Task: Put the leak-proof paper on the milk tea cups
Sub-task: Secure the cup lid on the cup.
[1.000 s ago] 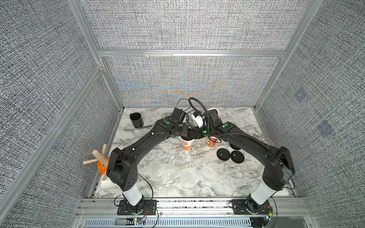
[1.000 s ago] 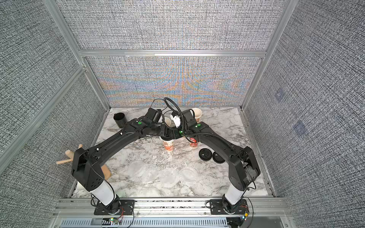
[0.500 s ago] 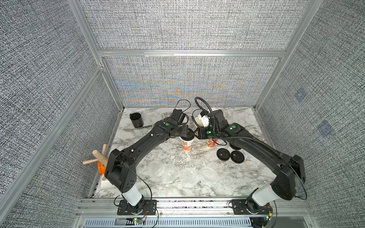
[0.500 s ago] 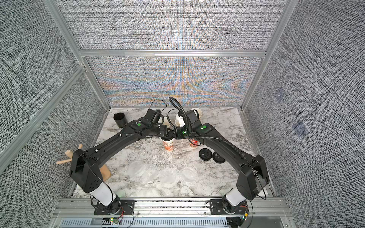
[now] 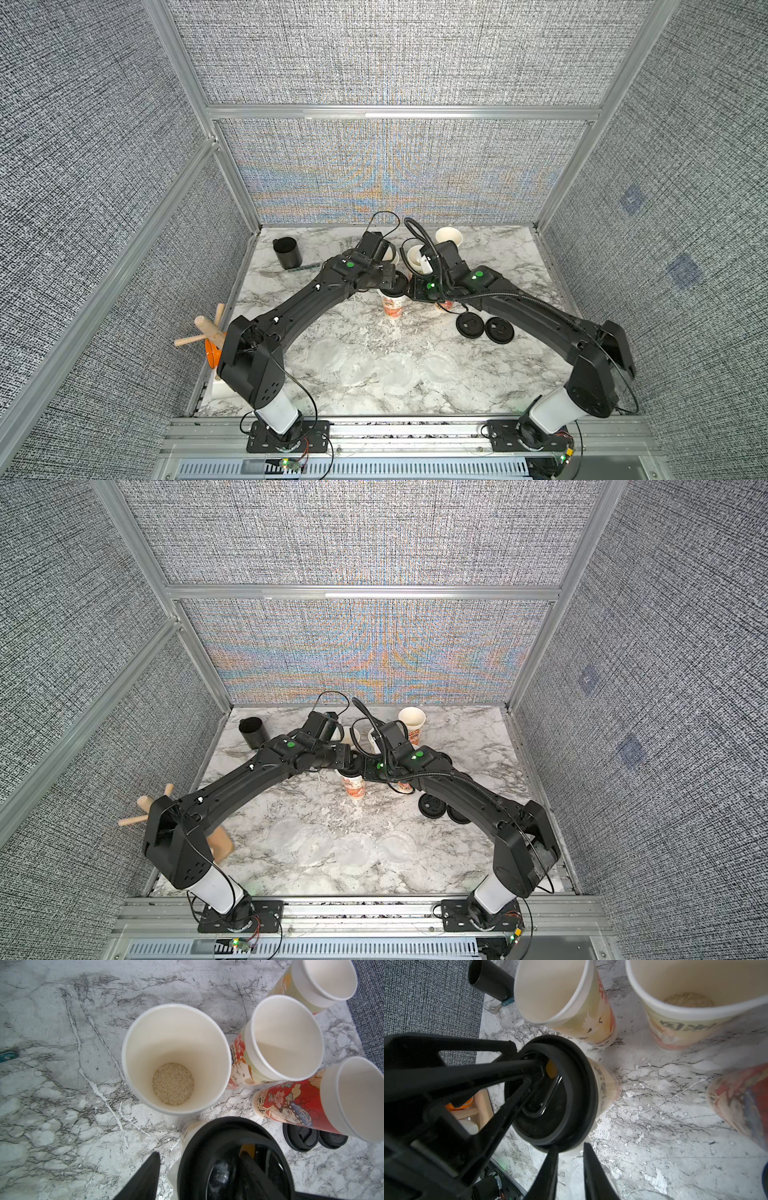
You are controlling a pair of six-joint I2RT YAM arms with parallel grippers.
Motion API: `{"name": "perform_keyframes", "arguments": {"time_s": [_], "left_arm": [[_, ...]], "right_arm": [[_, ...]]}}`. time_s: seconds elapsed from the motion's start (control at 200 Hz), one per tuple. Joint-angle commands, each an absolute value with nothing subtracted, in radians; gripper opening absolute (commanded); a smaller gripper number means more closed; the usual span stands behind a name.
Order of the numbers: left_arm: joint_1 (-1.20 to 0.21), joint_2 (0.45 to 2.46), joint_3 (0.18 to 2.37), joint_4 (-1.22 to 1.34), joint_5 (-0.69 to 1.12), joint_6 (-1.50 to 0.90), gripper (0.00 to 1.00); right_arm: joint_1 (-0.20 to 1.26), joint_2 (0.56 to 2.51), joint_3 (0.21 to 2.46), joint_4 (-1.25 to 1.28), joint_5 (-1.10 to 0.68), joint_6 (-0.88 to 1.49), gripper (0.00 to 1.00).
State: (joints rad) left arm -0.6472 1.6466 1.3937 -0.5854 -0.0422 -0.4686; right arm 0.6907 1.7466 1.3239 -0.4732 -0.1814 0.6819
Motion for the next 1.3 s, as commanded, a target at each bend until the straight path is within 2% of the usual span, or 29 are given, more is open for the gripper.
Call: {"name": "perform_keyframes", "arguments": {"time_s": [0.0, 0.916, 1.296], "left_arm": [[-0.646, 1.654, 1.376, -0.779, -0.063, -0.443, 0.61], [-0.646, 1.646, 1.338, -0.753, -0.038, -0.453, 0.61], [-0.646, 1.634, 1.316, -0.739, -0.027, -0.456, 0.61]], "right_arm": [[0.692, 1.759, 1.325, -0.446, -0.153, 0.712, 0.24], [0.678, 1.815, 1.302, -0.448, -0.112, 0.782, 0.23], [0.692, 1.814, 1.214, -0.553, -0.010, 0.804, 0.22]]}}
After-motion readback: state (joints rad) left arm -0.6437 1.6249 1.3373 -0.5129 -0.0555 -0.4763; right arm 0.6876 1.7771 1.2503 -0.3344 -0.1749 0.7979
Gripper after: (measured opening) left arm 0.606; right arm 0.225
